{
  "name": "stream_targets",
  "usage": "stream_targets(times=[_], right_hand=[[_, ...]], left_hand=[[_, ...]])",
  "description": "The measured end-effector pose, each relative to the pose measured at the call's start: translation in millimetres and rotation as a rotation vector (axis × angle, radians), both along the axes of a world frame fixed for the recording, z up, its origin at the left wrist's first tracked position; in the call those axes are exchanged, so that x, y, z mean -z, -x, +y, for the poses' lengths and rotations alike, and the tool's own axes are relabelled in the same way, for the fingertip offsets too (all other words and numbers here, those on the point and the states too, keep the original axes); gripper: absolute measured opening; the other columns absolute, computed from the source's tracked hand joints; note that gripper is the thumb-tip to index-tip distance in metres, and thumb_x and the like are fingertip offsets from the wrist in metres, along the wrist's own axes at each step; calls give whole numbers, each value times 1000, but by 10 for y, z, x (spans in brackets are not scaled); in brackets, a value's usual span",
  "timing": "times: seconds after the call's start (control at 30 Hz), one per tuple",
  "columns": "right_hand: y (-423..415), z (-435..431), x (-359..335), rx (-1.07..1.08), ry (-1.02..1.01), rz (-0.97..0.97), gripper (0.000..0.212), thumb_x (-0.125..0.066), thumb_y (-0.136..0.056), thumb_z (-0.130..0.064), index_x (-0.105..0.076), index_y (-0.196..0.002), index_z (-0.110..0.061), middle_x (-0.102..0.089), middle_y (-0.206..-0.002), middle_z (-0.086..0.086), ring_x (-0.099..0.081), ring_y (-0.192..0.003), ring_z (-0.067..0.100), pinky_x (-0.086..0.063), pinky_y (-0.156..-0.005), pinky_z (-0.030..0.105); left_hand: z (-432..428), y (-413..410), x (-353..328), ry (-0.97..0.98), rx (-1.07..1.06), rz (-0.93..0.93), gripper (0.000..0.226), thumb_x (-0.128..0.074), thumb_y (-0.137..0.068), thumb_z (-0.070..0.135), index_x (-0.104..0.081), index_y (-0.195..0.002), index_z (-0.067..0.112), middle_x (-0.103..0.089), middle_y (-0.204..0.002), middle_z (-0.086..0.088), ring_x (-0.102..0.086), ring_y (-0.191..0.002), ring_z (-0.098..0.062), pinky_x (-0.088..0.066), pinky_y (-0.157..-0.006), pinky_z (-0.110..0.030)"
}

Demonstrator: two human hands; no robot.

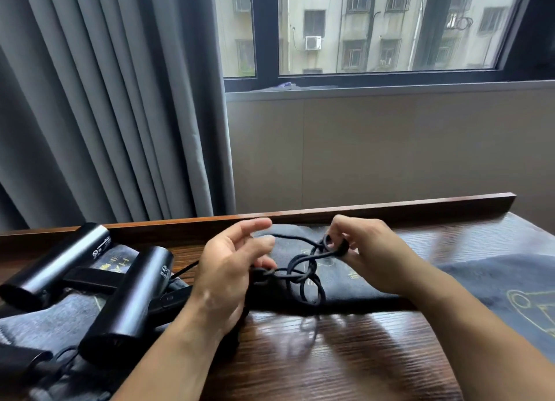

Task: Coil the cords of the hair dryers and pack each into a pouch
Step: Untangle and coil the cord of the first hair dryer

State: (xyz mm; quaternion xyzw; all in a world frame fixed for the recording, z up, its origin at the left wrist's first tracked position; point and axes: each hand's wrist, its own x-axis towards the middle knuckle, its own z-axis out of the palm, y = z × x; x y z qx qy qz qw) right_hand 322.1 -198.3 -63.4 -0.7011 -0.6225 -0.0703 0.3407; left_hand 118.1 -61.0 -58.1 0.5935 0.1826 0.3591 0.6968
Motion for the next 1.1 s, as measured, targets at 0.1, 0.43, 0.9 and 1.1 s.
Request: stream_targets(times=[0.1,0.43,0.9,1.1], right_hand=[[26,-2,8,24,-98,-59,47,-73,-81,2,-46,-82,-37,-58,-76,-22,-55,-70,11,-50,-65,40],[63,42,-25,-72,-99,30,44,-75,-85,-4,-46,-80,-37,-65,-82,-13,-62,-76,14,-52,-68,36],[213,-28,-59,-357,-6,713,31,-54,-94,8,-40,-81,-16,-61,-94,23,-49,-64,26,-46,-53,35],[242,-28,-75,-414,41,749,31,-58,-88,9,-44,-78,-17,-57,-81,15,-49,-68,21,-43,-59,39]], left_hand=[[-69,42,-65,-338,8,351,37,-77,-75,49,-75,-103,25,-65,-64,-2,-69,-57,-16,-51,-61,-22],[-62,21,-44,-603,-212,307,31,-61,-98,43,-68,-76,22,-66,-55,-3,-65,-53,-14,-51,-61,-25],[-42,0,69,-1138,-301,413,81,-63,-76,2,-42,-150,26,-49,-145,7,-43,-134,-11,-27,-119,-23],[-77,-81,91,-1229,-57,377,39,-46,-100,37,-62,-136,31,-58,-90,12,-56,-82,-9,-53,-76,-36]])
